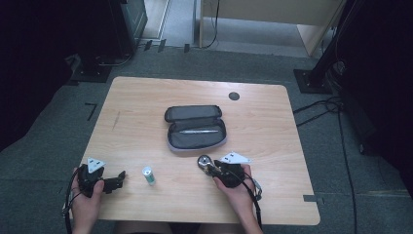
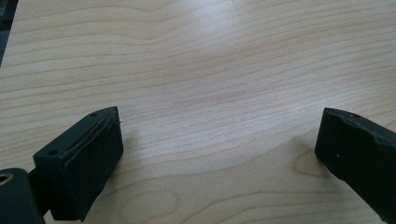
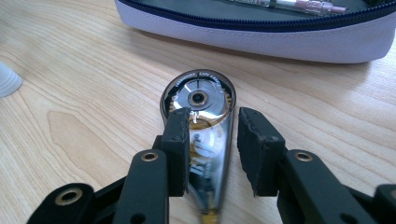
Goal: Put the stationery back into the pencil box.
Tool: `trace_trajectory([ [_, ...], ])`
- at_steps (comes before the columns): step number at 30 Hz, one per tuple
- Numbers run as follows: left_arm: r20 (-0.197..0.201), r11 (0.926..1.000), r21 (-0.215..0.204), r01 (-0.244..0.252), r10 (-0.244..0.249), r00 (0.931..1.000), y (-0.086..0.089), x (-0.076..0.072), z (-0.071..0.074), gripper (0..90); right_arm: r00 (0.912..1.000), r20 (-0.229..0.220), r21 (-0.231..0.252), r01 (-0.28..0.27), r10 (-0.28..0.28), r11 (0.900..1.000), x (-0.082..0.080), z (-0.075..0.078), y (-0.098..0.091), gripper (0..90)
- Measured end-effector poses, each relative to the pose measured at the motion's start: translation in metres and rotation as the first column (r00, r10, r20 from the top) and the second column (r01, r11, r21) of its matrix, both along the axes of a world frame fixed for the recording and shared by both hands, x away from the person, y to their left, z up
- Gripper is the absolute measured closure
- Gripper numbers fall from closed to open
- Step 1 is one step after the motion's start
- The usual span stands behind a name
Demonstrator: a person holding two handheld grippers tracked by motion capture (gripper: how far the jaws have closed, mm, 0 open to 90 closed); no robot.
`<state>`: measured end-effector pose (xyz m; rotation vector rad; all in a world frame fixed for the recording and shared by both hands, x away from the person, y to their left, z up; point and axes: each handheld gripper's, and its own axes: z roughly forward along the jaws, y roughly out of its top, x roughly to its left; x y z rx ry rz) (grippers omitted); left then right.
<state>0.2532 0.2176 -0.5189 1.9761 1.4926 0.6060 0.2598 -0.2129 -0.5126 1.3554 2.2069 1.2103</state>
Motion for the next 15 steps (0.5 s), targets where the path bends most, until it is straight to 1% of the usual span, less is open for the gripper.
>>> trace_trajectory([
  [4, 0.000, 1.0000, 0.000, 0.000, 0.000, 1.0000, 0.0000, 0.0000, 0.0000, 1.3, 0.9999, -0.010, -0.004, -0.004, 0.004, 1.0000, 0.0000, -0.0008, 0.0019, 58.0],
  [6, 0.000, 1.0000, -0.001, 0.000, 0.000, 1.0000, 0.0000, 0.0000, 0.0000, 1.3, 0.9999, -0.004, -0.001, -0.010, 0.010, 1.0000, -0.0009, 0.0002, 0.0032, 56.9],
  [8, 0.000, 1.0000, 0.000, 0.000, 0.000, 1.0000, 0.0000, 0.0000, 0.0000, 1.3, 0.9999, 0.010, 0.004, -0.014, 0.014, 0.9999, -0.0020, 0.0015, 0.0049, 56.6],
  [11, 0.000, 1.0000, -0.001, 0.000, 0.000, 1.0000, 0.0000, 0.0000, 0.0000, 1.3, 0.9998, 0.012, 0.007, -0.018, 0.017, 0.9998, -0.0026, 0.0022, 0.0079, 54.7],
  [13, 0.001, 1.0000, -0.001, 0.000, 0.000, 1.0000, 0.0000, 0.0000, 0.0000, 1.3, 0.9998, 0.020, 0.001, -0.008, 0.008, 1.0000, -0.0026, 0.0022, 0.0097, 50.7],
  [15, 0.001, 1.0000, -0.001, 0.000, 0.000, 1.0000, 0.0000, 0.0000, -0.0001, 1.3, 0.9996, 0.027, -0.001, 0.006, -0.006, 1.0000, -0.0026, 0.0029, 0.0102, 48.6],
])
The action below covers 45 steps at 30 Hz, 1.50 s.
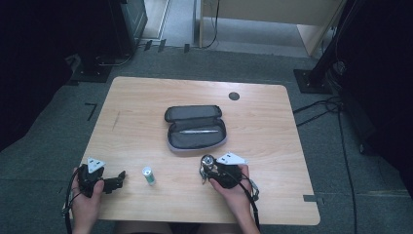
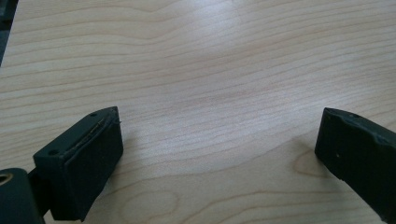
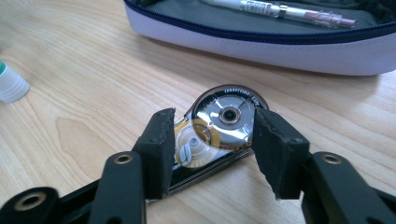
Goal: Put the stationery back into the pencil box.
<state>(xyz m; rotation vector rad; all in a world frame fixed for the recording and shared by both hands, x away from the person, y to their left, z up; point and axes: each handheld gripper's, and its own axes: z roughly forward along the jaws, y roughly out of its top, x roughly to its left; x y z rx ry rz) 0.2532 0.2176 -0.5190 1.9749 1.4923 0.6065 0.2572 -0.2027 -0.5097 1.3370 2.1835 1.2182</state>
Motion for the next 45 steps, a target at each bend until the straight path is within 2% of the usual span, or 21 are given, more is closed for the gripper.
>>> trace_trajectory([
  [7, 0.000, 1.0000, 0.000, 0.000, 0.000, 1.0000, 0.000, 0.000, 0.000, 1.3, 0.9994, -0.018, -0.006, 0.030, -0.030, 0.9995, 0.002, 0.000, 0.000, 40.1],
  [15, 0.000, 1.0000, 0.000, 0.000, 0.000, 1.0000, 0.000, 0.000, 0.000, 1.3, 0.9952, -0.045, -0.029, 0.086, -0.087, 0.9959, 0.005, -0.001, 0.007, 19.0],
  [19, 0.000, 1.0000, 0.000, 0.000, 0.000, 1.0000, 0.000, 0.000, 0.000, 1.3, 0.9900, -0.064, -0.050, 0.123, -0.126, 0.9912, 0.007, -0.002, 0.013, 13.8],
  [23, 0.000, 1.0000, 0.000, 0.000, 0.000, 1.0000, 0.000, 0.000, 0.000, 1.3, 0.9797, -0.072, -0.068, 0.182, -0.187, 0.9809, 0.012, -0.003, 0.021, 13.0],
  [30, 0.000, 1.0000, -0.001, 0.000, 0.000, 1.0000, 0.000, 0.000, 0.000, 1.3, 0.9747, -0.076, -0.124, 0.200, -0.210, 0.9719, 0.016, -0.009, 0.037, 14.4],
  [32, 0.000, 1.0000, -0.001, 0.000, 0.000, 1.0000, 0.000, 0.000, 0.000, 1.3, 0.9758, -0.057, -0.142, 0.201, -0.211, 0.9691, 0.015, -0.009, 0.039, 20.5],
  [35, 0.000, 1.0000, 0.000, 0.000, 0.000, 1.0000, 0.000, 0.000, 0.000, 1.3, 0.9838, -0.039, -0.163, 0.166, -0.175, 0.9724, 0.014, -0.008, 0.040, 34.9],
  [37, -0.001, 1.0000, -0.001, 0.000, 0.000, 1.0000, 0.000, 0.000, 0.000, 1.3, 0.9883, -0.031, -0.167, 0.142, -0.149, 0.9756, 0.013, -0.007, 0.039, 40.9],
  [40, -0.001, 1.0000, 0.000, 0.000, 0.000, 1.0000, 0.000, 0.000, 0.000, 1.3, 0.9931, -0.034, -0.167, 0.105, -0.112, 0.9804, 0.012, -0.007, 0.036, 41.0],
  [43, -0.001, 1.0000, 0.000, 0.000, 0.000, 1.0000, 0.000, 0.000, 0.000, 1.3, 0.9949, -0.023, -0.163, 0.093, -0.098, 0.9823, 0.011, -0.008, 0.033, 40.9],
  [45, -0.001, 1.0000, 0.000, 0.000, 0.000, 1.0000, 0.000, 0.000, 0.000, 1.3, 0.9956, -0.019, -0.157, 0.087, -0.091, 0.9838, 0.010, -0.009, 0.033, 36.7],
])
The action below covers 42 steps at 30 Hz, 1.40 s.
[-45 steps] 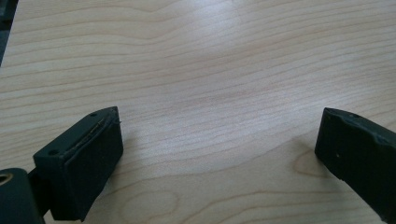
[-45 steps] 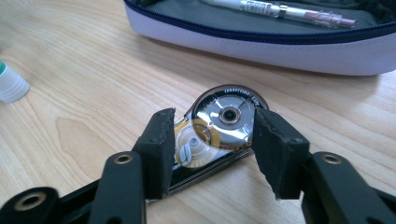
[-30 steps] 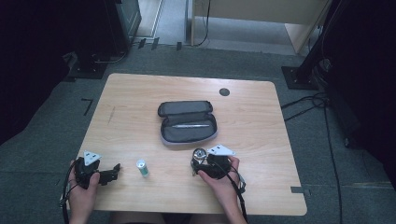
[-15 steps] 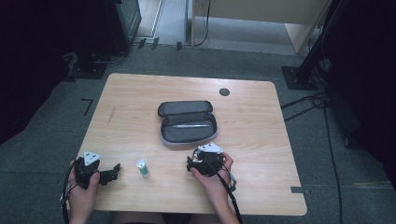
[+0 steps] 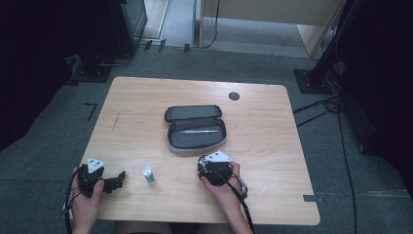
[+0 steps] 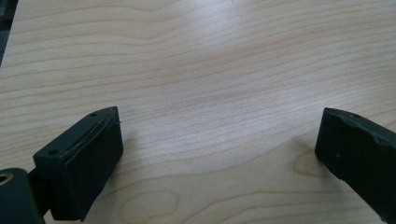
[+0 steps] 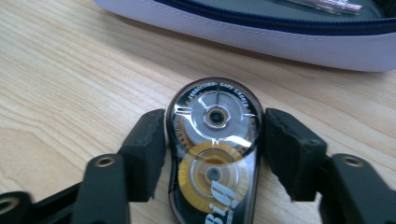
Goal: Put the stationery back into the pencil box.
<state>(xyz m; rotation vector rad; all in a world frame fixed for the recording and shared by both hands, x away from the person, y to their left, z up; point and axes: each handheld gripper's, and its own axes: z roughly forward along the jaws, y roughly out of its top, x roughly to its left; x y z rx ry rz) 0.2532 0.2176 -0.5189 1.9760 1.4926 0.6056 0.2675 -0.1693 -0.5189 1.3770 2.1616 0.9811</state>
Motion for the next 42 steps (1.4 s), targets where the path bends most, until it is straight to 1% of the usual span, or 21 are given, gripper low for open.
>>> trace_trajectory([
  [1, 0.000, 1.0000, 0.000, 0.000, 0.000, 1.0000, 0.0000, 0.0000, 0.0000, 1.3, 0.9999, 0.001, 0.000, -0.012, 0.012, 0.9999, 0.0000, -0.0005, 0.0008, 34.2],
  [4, 0.000, 1.0000, 0.000, 0.000, 0.000, 1.0000, 0.0000, 0.0000, 0.0000, 1.3, 0.9999, 0.002, -0.009, -0.014, 0.014, 0.9999, 0.0009, -0.0014, 0.0043, 27.4],
  [5, 0.000, 1.0000, 0.000, 0.000, 0.000, 1.0000, 0.0000, 0.0000, 0.0000, 1.3, 0.9999, 0.003, -0.009, -0.014, 0.014, 0.9999, 0.0016, -0.0018, 0.0054, 26.6],
  [10, 0.000, 1.0000, -0.001, 0.000, 0.000, 1.0000, 0.0000, 0.0000, 0.0000, 1.3, 0.9996, 0.026, 0.000, -0.014, 0.014, 0.9999, 0.0021, -0.0043, 0.0047, 26.0],
  [15, 0.000, 1.0000, -0.001, 0.000, 0.000, 1.0000, 0.0000, 0.0000, 0.0000, 1.3, 0.9996, 0.025, 0.001, -0.012, 0.012, 0.9999, 0.0008, -0.0042, 0.0036, 26.1],
  [18, 0.000, 1.0000, -0.001, 0.000, 0.000, 1.0000, 0.0000, 0.0000, 0.0000, 1.3, 0.9996, 0.027, 0.000, -0.012, 0.012, 0.9999, 0.0002, -0.0042, 0.0035, 27.9],
  [19, 0.000, 1.0000, -0.001, 0.000, 0.000, 1.0000, 0.0000, 0.0000, 0.0000, 1.3, 0.9995, 0.027, 0.004, -0.019, 0.019, 0.9998, -0.0002, -0.0041, 0.0036, 30.4],
  [20, 0.000, 1.0000, -0.001, 0.000, 0.000, 1.0000, 0.0000, 0.0000, 0.0000, 1.3, 0.9992, 0.034, 0.003, -0.020, 0.019, 0.9998, -0.0009, -0.0040, 0.0036, 36.4],
  [21, 0.000, 1.0000, 0.000, 0.000, 0.000, 1.0000, 0.0000, 0.0000, 0.0000, 1.3, 0.9991, 0.036, 0.009, -0.022, 0.022, 0.9997, -0.0017, -0.0037, 0.0031, 40.5],
  [35, 0.000, 1.0000, -0.001, 0.000, 0.000, 1.0000, 0.0002, 0.0001, 0.0000, 1.3, 0.9986, 0.038, 0.016, -0.037, 0.036, 0.9992, -0.0013, -0.0033, 0.0010, 41.5],
  [37, 0.001, 1.0000, -0.001, 0.000, 0.000, 1.0000, 0.0001, 0.0001, 0.0000, 1.3, 0.9989, 0.033, 0.028, -0.034, 0.034, 0.9990, -0.0007, -0.0031, -0.0002, 41.5],
  [42, 0.001, 1.0000, -0.001, 0.000, 0.000, 1.0000, 0.0001, 0.0001, 0.0000, 1.3, 0.9988, 0.028, 0.037, -0.042, 0.041, 0.9984, -0.0002, -0.0018, -0.0038, 41.5],
])
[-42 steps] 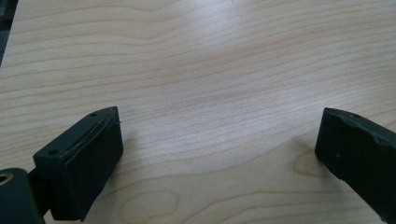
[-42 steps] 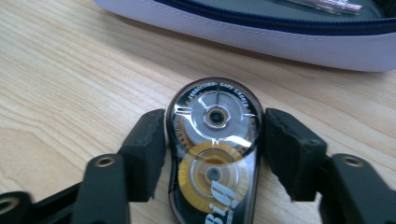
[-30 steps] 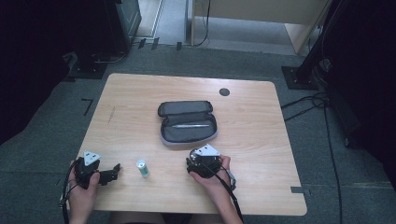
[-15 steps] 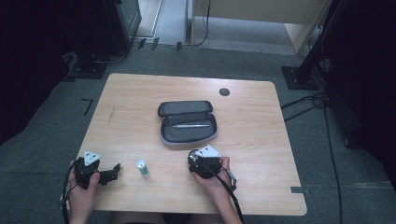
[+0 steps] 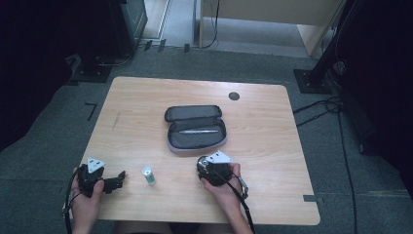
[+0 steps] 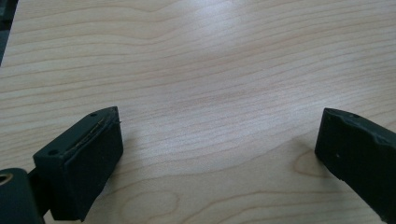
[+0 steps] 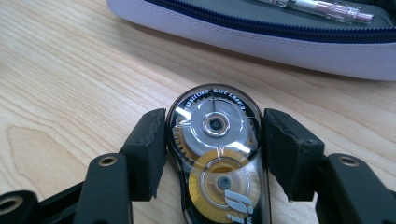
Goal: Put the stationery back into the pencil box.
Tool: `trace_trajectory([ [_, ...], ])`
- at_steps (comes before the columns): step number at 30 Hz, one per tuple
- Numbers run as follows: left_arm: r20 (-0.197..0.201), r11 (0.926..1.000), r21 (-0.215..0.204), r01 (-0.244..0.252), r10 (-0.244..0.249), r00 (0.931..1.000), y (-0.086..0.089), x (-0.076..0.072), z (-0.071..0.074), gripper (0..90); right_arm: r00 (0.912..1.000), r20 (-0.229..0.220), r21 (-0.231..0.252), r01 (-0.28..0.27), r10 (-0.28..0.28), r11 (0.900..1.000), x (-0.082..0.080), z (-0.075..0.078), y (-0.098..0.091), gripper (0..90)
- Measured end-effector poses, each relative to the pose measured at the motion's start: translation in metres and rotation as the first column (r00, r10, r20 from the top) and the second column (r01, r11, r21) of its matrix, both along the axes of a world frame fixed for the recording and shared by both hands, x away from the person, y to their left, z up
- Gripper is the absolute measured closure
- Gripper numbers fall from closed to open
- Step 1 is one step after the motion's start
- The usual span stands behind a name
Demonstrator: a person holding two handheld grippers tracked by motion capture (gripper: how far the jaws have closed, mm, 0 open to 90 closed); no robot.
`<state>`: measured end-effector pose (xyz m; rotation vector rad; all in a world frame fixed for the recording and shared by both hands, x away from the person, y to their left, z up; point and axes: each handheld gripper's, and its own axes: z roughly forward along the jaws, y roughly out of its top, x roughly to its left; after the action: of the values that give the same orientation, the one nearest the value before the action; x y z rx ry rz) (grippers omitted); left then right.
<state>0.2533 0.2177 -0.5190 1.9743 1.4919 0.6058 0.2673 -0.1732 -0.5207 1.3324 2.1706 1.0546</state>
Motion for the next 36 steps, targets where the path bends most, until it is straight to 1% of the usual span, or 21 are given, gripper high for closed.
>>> trace_trajectory([
  [8, -0.001, 1.0000, 0.000, 0.000, 0.000, 1.0000, 0.000, 0.000, 0.000, 1.3, 0.9996, 0.030, 0.014, -0.001, 0.000, 0.9999, -0.001, 0.010, -0.004, 41.5],
  [10, -0.001, 1.0000, 0.000, 0.000, 0.000, 1.0000, 0.000, 0.000, 0.000, 1.3, 0.9995, 0.031, 0.023, 0.001, -0.002, 0.9997, -0.001, 0.013, -0.005, 41.5],
  [13, -0.001, 1.0000, 0.000, 0.000, 0.000, 1.0000, 0.000, 0.000, 0.000, 1.3, 0.9989, 0.046, 0.034, 0.000, -0.001, 0.9994, 0.000, 0.016, -0.006, 41.5],
  [20, 0.000, 1.0000, 0.000, 0.000, 0.000, 1.0000, 0.000, 0.000, 0.000, 1.3, 0.9977, 0.067, 0.042, -0.008, 0.005, 0.9991, 0.003, 0.025, -0.006, 41.5],
  [25, 0.000, 1.0000, 0.000, 0.000, 0.000, 1.0000, 0.000, 0.000, 0.000, 1.3, 0.9964, 0.083, 0.043, -0.016, 0.013, 0.9989, 0.007, 0.031, -0.005, 41.6],
  [28, 0.000, 1.0000, 0.000, 0.000, 0.000, 1.0000, 0.000, 0.000, 0.000, 1.3, 0.9956, 0.092, 0.056, -0.021, 0.016, 0.9982, 0.010, 0.036, -0.004, 41.6],
  [36, 0.000, 1.0000, -0.001, 0.001, -0.001, 1.0000, 0.000, 0.000, 0.000, 1.3, 0.9931, 0.116, 0.072, -0.021, 0.012, 0.9972, 0.018, 0.045, -0.002, 41.6],
])
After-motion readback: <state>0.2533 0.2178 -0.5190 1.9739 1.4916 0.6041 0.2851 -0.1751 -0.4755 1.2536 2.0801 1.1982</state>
